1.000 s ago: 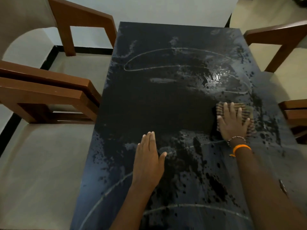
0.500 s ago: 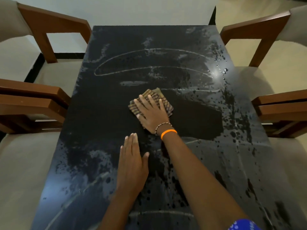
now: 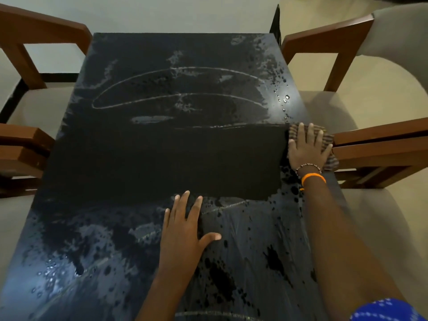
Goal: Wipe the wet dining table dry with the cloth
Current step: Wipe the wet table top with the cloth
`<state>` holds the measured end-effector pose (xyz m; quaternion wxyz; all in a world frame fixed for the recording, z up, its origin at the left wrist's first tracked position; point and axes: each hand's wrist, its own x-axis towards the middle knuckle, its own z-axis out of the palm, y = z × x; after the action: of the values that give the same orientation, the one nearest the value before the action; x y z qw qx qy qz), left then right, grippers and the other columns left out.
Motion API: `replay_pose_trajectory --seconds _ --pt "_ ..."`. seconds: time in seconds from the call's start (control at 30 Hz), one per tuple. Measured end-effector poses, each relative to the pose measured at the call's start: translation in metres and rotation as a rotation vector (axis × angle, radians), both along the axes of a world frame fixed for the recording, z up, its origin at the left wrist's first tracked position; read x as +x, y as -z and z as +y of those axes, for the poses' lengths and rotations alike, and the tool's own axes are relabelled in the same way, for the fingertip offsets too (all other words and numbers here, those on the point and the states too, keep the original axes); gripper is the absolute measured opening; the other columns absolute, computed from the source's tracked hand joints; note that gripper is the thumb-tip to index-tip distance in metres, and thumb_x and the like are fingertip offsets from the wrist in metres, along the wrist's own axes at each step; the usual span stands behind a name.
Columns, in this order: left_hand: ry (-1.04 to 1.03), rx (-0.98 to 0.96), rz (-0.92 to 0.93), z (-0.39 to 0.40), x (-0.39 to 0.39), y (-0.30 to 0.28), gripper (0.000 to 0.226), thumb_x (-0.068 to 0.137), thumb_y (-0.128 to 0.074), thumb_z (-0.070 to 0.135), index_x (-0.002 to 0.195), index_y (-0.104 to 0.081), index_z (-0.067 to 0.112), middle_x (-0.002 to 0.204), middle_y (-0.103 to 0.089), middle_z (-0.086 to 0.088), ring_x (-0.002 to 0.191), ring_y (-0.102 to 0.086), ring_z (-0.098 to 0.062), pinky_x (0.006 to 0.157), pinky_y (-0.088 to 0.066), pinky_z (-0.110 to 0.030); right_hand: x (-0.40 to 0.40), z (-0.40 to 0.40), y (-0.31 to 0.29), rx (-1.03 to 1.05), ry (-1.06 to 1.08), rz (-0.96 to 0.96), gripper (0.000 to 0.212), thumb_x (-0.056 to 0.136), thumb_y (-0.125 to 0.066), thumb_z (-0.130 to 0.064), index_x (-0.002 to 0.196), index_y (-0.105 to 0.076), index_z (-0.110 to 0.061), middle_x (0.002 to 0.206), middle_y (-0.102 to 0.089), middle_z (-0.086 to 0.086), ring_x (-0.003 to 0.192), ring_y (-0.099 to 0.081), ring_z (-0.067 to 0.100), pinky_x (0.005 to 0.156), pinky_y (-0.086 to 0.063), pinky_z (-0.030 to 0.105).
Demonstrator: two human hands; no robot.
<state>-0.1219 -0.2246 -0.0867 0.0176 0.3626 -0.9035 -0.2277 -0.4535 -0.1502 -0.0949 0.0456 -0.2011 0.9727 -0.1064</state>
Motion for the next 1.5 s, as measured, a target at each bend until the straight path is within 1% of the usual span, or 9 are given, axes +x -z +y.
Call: replay_pose_trajectory --seconds 0.1,0.17,0.3,0.4,0.53,0.73,0.97,1.2,1.5 --pt "-0.005 0.004 0.0 0.0 0.0 -0.003 0.091 0.07 -0.04 0.071 0.147 -0.016 0.028 0.158 -0.002 0.001 0.145 0.007 -0.018 0.114 0.004 -0.035 0.041 -0.029 0.0 0.003 -0.071 0.022 0.06 0.098 -0.034 -0.035 0.151 -0.008 -0.026 0.161 -0.002 0.002 0.147 0.0 0.028 0.115 0.001 0.06" --pt "-0.006 0.011 -0.005 0.001 -0.002 -0.004 0.091 0.07 -0.042 0.07 0.147 -0.018 0.027 0.158 -0.004 0.0 0.145 0.004 -0.02 0.116 0.001 -0.037 0.082 -0.055 0.0 0.008 -0.235 0.021 0.06 0.097 -0.032 -0.038 0.15 -0.006 -0.027 0.161 0.0 0.0 0.147 0.001 0.027 0.114 0.004 0.059" --pt "-0.016 0.007 -0.031 0.002 -0.004 -0.007 0.089 0.073 -0.058 0.061 0.146 -0.02 0.027 0.158 -0.007 -0.001 0.145 -0.003 -0.021 0.117 -0.006 -0.041 0.161 -0.087 0.002 -0.018 -0.693 -0.018 0.061 0.095 -0.035 -0.039 0.15 -0.01 -0.03 0.16 -0.003 -0.004 0.148 0.0 0.024 0.114 0.003 0.056" --pt "-0.024 -0.006 -0.052 0.003 -0.006 -0.008 0.09 0.072 -0.061 0.059 0.146 -0.02 0.027 0.157 -0.009 -0.001 0.145 -0.007 -0.022 0.116 -0.009 -0.041 0.162 -0.071 0.002 -0.029 -0.818 -0.028 0.058 0.095 -0.036 -0.04 0.149 -0.015 -0.032 0.16 -0.007 -0.007 0.147 -0.004 0.022 0.115 -0.001 0.053" --pt "-0.039 0.021 -0.052 0.004 -0.008 -0.011 0.091 0.07 -0.063 0.059 0.145 -0.024 0.026 0.157 -0.012 -0.001 0.144 -0.011 -0.024 0.116 -0.012 -0.045 0.119 -0.016 0.001 0.003 -0.712 0.031 0.058 0.096 -0.034 -0.042 0.149 -0.011 -0.035 0.16 -0.005 -0.009 0.148 -0.004 0.02 0.115 -0.003 0.05" --pt "-0.073 0.043 -0.068 0.003 -0.011 -0.016 0.093 0.066 -0.069 0.056 0.144 -0.028 0.026 0.156 -0.015 0.0 0.143 -0.018 -0.025 0.115 -0.018 -0.048 0.037 0.082 0.0 0.029 -0.326 0.02 0.055 0.098 -0.03 -0.04 0.149 -0.013 -0.032 0.16 -0.007 -0.005 0.147 -0.006 0.024 0.116 -0.006 0.054" --pt "-0.075 0.032 -0.057 0.002 -0.01 -0.014 0.093 0.067 -0.07 0.055 0.144 -0.028 0.025 0.156 -0.016 -0.001 0.143 -0.016 -0.026 0.114 -0.017 -0.048 0.064 0.093 -0.001 0.033 -0.099 0.026 0.059 0.097 -0.034 -0.036 0.15 -0.011 -0.028 0.16 -0.005 0.0 0.147 -0.004 0.027 0.115 -0.003 0.056" --pt "-0.066 0.075 0.066 0.006 0.006 -0.014 0.079 0.082 -0.058 0.05 0.146 -0.022 0.021 0.157 -0.012 -0.002 0.145 -0.004 -0.021 0.116 -0.005 -0.045 0.142 0.034 0.0 0.024 -0.223 0.029 0.06 0.096 -0.032 -0.04 0.15 -0.008 -0.028 0.16 -0.003 -0.001 0.148 -0.002 0.025 0.114 0.0 0.058" --pt "-0.25 0.045 0.121 -0.061 0.119 -0.022 0.055 0.093 -0.048 0.017 0.144 -0.028 0.018 0.155 -0.021 0.0 0.145 -0.005 -0.021 0.116 -0.004 -0.045 0.274 -0.098 0.002 -0.012 -0.462 0.0 0.061 0.095 -0.032 -0.04 0.15 -0.01 -0.026 0.16 -0.006 0.0 0.147 -0.004 0.027 0.114 0.001 0.057"
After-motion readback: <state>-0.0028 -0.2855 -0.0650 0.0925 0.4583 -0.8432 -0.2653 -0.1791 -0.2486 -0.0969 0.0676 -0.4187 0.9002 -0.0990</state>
